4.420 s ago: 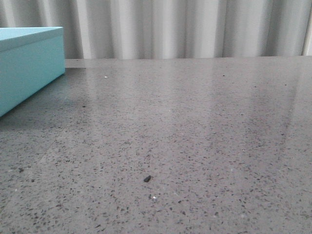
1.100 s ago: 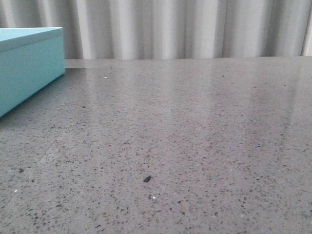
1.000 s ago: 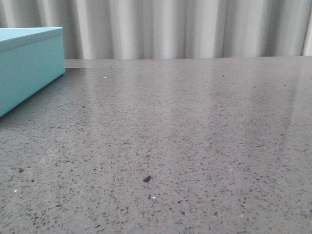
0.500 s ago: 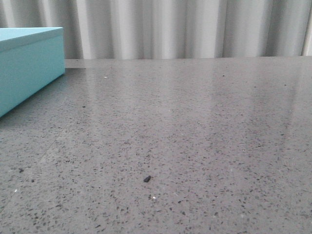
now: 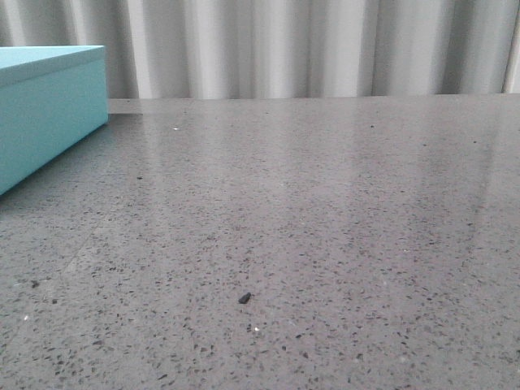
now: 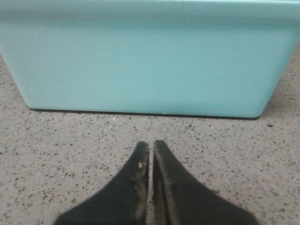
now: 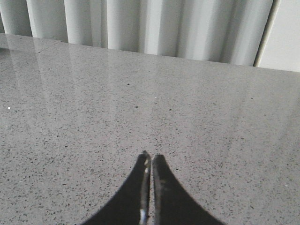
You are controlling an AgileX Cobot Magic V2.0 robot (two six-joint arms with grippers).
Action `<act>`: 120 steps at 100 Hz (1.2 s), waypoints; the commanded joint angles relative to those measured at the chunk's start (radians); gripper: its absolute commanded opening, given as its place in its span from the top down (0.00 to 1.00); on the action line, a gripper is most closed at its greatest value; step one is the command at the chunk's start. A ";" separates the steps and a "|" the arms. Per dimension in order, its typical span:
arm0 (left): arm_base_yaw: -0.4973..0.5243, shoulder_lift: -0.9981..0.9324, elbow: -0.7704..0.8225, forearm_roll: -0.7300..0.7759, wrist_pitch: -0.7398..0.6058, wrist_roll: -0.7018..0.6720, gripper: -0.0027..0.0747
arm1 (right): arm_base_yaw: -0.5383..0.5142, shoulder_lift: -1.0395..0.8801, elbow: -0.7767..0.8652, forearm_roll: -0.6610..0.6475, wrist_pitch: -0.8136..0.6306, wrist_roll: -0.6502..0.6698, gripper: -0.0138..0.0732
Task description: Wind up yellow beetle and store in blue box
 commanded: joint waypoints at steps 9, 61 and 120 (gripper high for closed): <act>0.001 -0.032 0.028 0.002 -0.051 -0.009 0.99 | -0.023 0.010 -0.017 -0.014 -0.077 -0.009 0.89; 0.001 -0.032 0.028 0.002 -0.051 -0.009 0.99 | -0.297 -0.073 0.255 0.080 -0.429 -0.005 0.89; 0.001 -0.032 0.028 0.002 -0.053 -0.009 0.99 | -0.301 -0.156 0.276 0.124 -0.037 -0.051 0.89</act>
